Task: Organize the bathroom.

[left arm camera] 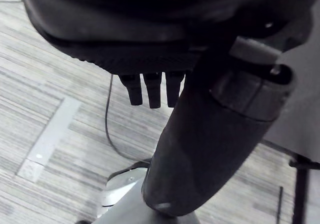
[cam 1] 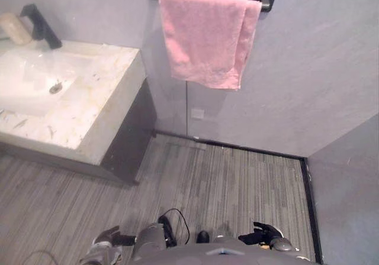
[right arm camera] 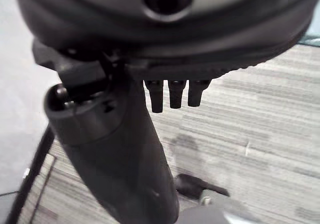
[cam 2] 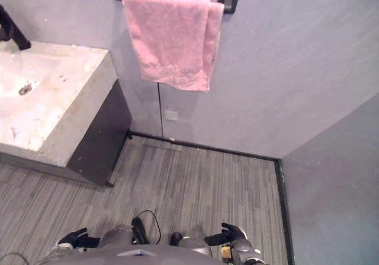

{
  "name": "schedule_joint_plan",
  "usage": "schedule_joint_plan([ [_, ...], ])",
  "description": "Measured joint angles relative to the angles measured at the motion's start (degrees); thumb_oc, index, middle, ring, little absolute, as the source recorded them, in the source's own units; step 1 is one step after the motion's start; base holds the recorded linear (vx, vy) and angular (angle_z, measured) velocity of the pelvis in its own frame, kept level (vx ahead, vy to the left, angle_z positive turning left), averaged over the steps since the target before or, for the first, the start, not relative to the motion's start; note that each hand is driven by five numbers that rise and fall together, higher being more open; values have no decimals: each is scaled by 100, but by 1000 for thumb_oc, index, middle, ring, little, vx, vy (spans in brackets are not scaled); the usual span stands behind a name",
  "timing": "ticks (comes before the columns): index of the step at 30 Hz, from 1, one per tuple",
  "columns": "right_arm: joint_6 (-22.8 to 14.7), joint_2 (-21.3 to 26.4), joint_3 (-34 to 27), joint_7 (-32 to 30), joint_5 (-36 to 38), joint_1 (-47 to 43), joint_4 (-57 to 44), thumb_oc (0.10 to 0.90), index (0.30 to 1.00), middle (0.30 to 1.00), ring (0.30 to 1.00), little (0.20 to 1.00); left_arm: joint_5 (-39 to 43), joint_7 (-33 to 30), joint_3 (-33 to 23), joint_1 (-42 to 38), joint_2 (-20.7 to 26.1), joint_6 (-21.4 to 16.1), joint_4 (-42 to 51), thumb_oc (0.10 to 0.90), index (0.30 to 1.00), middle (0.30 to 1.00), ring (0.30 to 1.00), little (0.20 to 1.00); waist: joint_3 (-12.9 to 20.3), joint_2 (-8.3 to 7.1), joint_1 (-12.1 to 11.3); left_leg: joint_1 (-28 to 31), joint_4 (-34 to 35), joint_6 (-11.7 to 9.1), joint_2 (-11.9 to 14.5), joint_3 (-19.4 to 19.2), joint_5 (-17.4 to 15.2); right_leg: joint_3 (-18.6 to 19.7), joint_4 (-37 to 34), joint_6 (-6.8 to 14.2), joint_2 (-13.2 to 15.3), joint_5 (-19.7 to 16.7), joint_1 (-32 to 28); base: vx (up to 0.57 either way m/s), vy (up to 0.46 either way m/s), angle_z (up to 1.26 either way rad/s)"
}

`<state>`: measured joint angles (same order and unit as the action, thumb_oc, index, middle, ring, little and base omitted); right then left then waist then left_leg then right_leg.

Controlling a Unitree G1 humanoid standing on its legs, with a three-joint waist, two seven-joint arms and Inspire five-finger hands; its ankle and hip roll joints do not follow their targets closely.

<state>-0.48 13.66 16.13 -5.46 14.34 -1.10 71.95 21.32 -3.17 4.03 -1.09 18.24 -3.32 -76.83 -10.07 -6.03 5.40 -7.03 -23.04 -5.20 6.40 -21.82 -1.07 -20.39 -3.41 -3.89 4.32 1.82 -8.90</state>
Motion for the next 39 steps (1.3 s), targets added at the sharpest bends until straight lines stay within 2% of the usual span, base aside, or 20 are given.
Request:
schedule_joint_plan([
  [3,96,74,-116,-32,5,136,31,800,900,900,900,900,-231,-7,7,54,21,103,-33,800,900,900,900,900,-25,90,107,464,-157,-134,438,163,-49,-600,-1,111,270,-70,-25,-149,129,121],
  [6,126,306,-206,-86,10,243,-114,800,900,900,900,900,-403,-26,83,114,-126,254,-32,800,900,900,900,900,-40,420,183,1007,-352,-240,835,90,167,-1027,385,364,696,-78,-3,-157,263,112],
  [7,137,472,-209,-121,9,250,-224,800,900,900,900,900,-395,-32,192,136,-275,300,-20,800,900,900,900,900,-21,693,323,1112,-43,-19,803,188,716,-891,1023,431,894,135,149,-137,284,142],
  [8,150,448,-262,-142,13,238,-200,800,900,900,900,900,-393,-14,237,114,-355,307,17,800,900,900,900,900,-35,765,333,1171,224,28,686,178,687,-583,1424,529,964,422,437,-138,295,147],
  [9,272,336,-269,-94,22,234,-196,800,900,900,900,900,-394,3,245,134,-346,308,135,800,900,900,900,900,196,813,299,1174,1004,134,606,264,767,-198,1451,594,534,578,901,-147,283,102],
  [10,295,272,-265,-80,22,201,-206,800,900,900,900,900,-394,19,247,119,-327,309,199,800,900,900,900,900,325,821,302,1185,1420,129,539,333,875,-71,1240,496,321,557,1029,-169,332,151],
  [11,330,76,-316,-73,27,137,-194,800,900,900,900,900,-398,75,290,32,-142,309,307,800,900,900,900,900,350,433,369,1272,2081,185,122,438,1035,-39,428,-17,298,-48,1138,-193,415,177],
  [12,358,127,-416,-86,31,19,-170,800,900,900,900,900,-395,60,266,-116,-319,322,313,800,900,900,900,900,237,566,432,1270,1879,46,304,232,639,-352,293,16,280,-544,957,-153,360,169],
  [14,361,277,-525,-146,60,-32,-139,800,900,900,900,900,-403,207,299,-98,-704,336,306,800,900,900,900,900,315,751,358,1583,1821,-312,585,-64,230,-602,322,126,269,-616,912,-126,419,96],
  [16,329,367,-560,-170,65,-106,-226,800,900,900,900,900,-406,276,451,-66,-919,341,315,800,900,900,900,900,341,790,357,1687,2014,-252,500,-231,-133,-710,481,337,454,-584,953,-91,426,64],
  [17,334,380,-668,-181,73,-183,-247,800,900,900,900,900,-404,292,584,-71,-983,345,323,800,900,900,900,900,342,793,327,1672,2170,11,354,-293,-395,-728,751,519,612,-523,1104,-70,335,31],
  [19,374,229,-654,-139,60,-205,-240,800,900,900,900,900,-397,268,620,-58,-846,371,315,800,900,900,900,900,431,485,282,1659,2420,298,-132,-261,-267,-354,939,769,1003,-550,1345,-96,397,26],
  [22,497,79,-670,-126,62,-140,-192,800,900,900,900,900,-395,185,643,-61,-620,353,322,800,900,900,900,900,457,300,275,1674,2457,460,-493,-112,-288,-298,1020,1074,1407,-788,1379,-75,284,26],
  [30,648,430,-639,-44,-57,-180,-195,800,900,900,900,900,-367,76,643,-68,-370,330,431,800,900,900,900,900,318,464,118,1798,2532,626,-826,37,-377,-282,1327,1135,1840,-1430,1283,1,218,18],
  [31,656,453,-618,9,-59,-182,-192,800,900,900,900,900,-369,80,657,-76,-380,329,442,800,900,900,900,900,269,484,106,1803,2510,661,-821,96,-406,-189,1439,1114,1852,-1508,1290,89,319,32],
  [33,679,528,-577,26,-62,-184,-190,800,900,900,900,900,-370,81,833,-105,-427,339,425,800,900,900,900,900,94,555,252,1799,2307,892,-815,449,-502,713,2097,1095,1869,-1711,1376,161,351,97],
  [34,698,551,-481,26,-65,-117,-83,800,900,900,900,900,-373,109,1016,-183,-493,334,467,800,900,900,900,900,-3,745,424,1823,2212,1171,-706,876,-606,1601,2718,1123,1634,-1831,1616,192,242,119],
  [36,864,386,-408,71,-68,-109,3,800,900,900,900,900,-390,108,1122,-174,-556,382,450,800,900,900,900,900,38,980,430,1827,2354,1340,-435,1115,-487,1795,2774,1304,903,-840,1908,258,243,77],
  [38,863,142,-377,126,-72,-98,-43,800,900,900,900,900,-390,77,1084,-191,-507,445,454,800,900,900,900,900,-1,942,568,1819,2400,1419,-372,1356,-437,1776,2422,1289,366,-422,1992,306,281,73],
  [39,861,-87,-325,145,-104,-25,-145,800,900,900,900,900,-395,46,1065,-264,-474,532,423,800,900,900,900,900,-72,748,766,1814,2398,1469,-426,1685,-422,1808,2152,1138,-150,-110,2055,311,301,122],
])
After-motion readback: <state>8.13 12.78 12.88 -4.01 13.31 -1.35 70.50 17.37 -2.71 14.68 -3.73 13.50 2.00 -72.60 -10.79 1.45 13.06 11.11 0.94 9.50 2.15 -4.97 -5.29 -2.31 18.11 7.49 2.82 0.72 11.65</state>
